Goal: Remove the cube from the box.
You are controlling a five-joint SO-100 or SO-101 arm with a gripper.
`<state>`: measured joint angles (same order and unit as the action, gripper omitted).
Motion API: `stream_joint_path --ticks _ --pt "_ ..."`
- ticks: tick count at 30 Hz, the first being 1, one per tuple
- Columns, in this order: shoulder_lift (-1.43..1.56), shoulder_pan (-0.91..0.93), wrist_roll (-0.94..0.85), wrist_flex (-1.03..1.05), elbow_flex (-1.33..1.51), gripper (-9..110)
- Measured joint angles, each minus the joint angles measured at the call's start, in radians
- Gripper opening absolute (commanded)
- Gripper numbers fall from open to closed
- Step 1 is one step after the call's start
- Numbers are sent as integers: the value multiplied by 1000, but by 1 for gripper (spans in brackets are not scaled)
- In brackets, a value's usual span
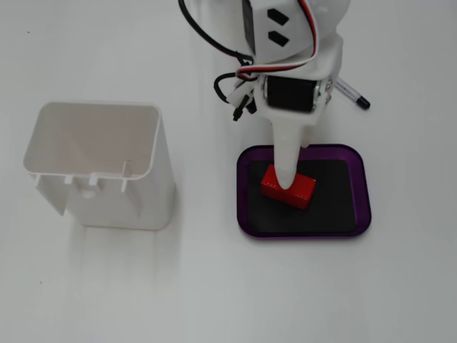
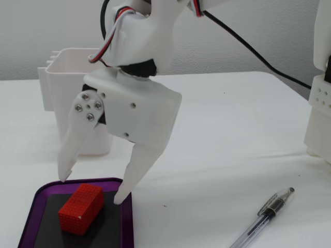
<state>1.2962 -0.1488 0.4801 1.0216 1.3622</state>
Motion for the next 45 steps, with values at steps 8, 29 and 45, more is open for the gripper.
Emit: stream_joint_path --ticks 8,29,45 --pt "-64 6 0 -64 0 23" --pt "-144 6 -3 -69 -35 0" --pt "204 0 -207 218 -255 -1"
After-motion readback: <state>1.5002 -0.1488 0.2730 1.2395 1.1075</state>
